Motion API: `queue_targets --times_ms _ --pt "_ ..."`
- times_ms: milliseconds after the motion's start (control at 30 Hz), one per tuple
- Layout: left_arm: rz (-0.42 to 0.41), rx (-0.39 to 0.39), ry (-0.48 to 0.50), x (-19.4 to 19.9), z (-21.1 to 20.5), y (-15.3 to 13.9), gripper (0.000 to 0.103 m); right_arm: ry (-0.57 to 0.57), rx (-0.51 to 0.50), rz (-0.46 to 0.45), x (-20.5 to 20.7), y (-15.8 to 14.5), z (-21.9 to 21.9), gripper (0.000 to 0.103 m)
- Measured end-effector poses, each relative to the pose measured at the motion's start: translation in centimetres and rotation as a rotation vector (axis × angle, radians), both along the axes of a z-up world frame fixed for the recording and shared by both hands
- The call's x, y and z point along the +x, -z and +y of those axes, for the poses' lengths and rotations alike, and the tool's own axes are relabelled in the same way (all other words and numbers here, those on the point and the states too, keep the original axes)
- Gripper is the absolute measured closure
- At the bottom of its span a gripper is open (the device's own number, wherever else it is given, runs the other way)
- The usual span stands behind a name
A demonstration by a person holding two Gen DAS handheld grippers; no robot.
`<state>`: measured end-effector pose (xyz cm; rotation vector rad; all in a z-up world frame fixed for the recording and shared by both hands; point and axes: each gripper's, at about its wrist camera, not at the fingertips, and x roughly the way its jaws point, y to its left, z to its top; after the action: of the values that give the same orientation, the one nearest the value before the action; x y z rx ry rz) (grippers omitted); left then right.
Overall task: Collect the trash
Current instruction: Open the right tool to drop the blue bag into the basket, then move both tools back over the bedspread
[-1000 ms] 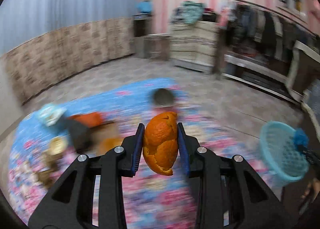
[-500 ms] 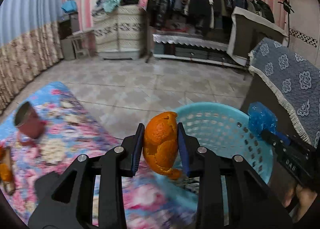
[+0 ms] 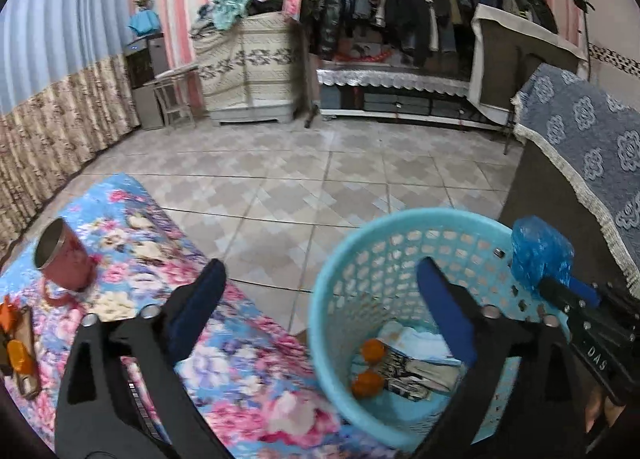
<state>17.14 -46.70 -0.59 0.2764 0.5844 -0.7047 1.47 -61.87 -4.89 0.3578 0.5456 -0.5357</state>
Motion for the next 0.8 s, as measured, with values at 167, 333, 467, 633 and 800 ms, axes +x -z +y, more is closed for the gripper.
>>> queue_targets --times_ms 167,333,467,633,800 --pt "-0.028 -0.016 -0.04 0.5 1.9 -1.6 0.006 -0.022 -0.006 0.011 1.1 0.0 0.9 0.078" --pt "-0.045 -0.037 -0.082 0.8 4.1 -2.8 0.005 -0.028 -0.01 0.016 2.2 0.0 1.3 0.064" --pt "-0.039 -0.064 -0.103 0.8 6.2 -3.2 0.005 -0.02 -0.047 0.013 2.8 -0.7 2.1 0.027" --pt "-0.038 -0.085 -0.143 0.9 9.5 -3.7 0.005 -0.007 -0.091 0.013 3.0 -1.4 3.2 0.008" --pt "-0.04 -0.109 -0.194 1.1 13.6 -4.3 0.005 0.002 -0.137 0.008 3.2 -2.5 4.4 0.005"
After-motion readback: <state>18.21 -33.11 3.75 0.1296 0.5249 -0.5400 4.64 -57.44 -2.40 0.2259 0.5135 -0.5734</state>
